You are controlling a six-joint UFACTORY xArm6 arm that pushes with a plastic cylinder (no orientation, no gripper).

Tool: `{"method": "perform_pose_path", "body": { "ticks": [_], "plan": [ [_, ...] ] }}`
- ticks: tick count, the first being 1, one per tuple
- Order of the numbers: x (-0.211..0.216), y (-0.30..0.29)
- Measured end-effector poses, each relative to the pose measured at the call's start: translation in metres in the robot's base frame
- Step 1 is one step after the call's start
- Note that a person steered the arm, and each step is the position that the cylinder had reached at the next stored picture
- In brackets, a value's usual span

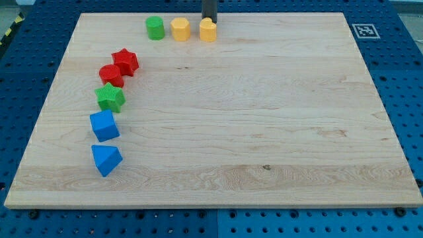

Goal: Move the green star right and down a bit

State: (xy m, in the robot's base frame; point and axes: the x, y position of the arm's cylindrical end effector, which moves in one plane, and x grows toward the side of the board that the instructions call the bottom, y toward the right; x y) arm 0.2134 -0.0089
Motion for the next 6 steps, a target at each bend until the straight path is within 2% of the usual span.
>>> {"method": "perform_pose_path", "body": {
  "ticks": [1, 2, 3, 4, 5, 6],
  "plan": [
    [-0.018, 0.013],
    [0.006, 0.082],
    [0.091, 0.139],
    [0.192, 0.159],
    [0.275, 0.157],
    [0.333, 0.138]
  ]
}}
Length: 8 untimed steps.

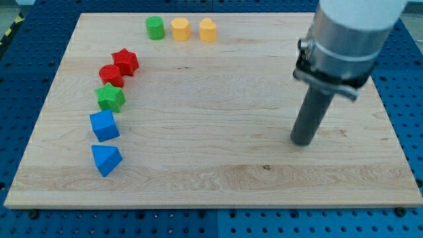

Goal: Move the green star right and down a bit

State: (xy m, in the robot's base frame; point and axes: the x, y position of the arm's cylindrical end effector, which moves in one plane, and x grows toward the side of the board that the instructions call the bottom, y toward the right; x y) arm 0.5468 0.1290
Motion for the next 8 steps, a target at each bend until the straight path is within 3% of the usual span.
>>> {"method": "perform_pose_path", "body": {
  "ticks": [1, 2, 5, 8],
  "plan": [
    [0.058, -0.035],
    [0.071, -0.075],
    [0.071, -0.309],
    [0.005, -0.354]
  ]
}}
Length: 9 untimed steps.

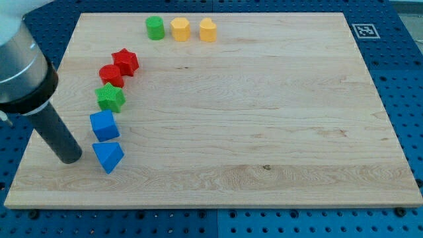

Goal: Move the green star right and down a bit

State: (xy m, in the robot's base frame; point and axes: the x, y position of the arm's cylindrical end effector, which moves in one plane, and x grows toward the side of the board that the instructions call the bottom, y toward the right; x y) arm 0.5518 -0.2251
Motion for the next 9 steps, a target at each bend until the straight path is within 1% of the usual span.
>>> {"method": "perform_pose_path", "body": {
  "ticks": [1, 2, 4, 5, 6, 8, 9],
  "plan": [
    [-0.006, -0.008],
    [-0.047, -0.025],
    [-0.101, -0.056],
    [-0.103, -0.056],
    [-0.109, -0.042],
    [-0.114, 0.055],
    [-0.113, 0.086]
  ]
}}
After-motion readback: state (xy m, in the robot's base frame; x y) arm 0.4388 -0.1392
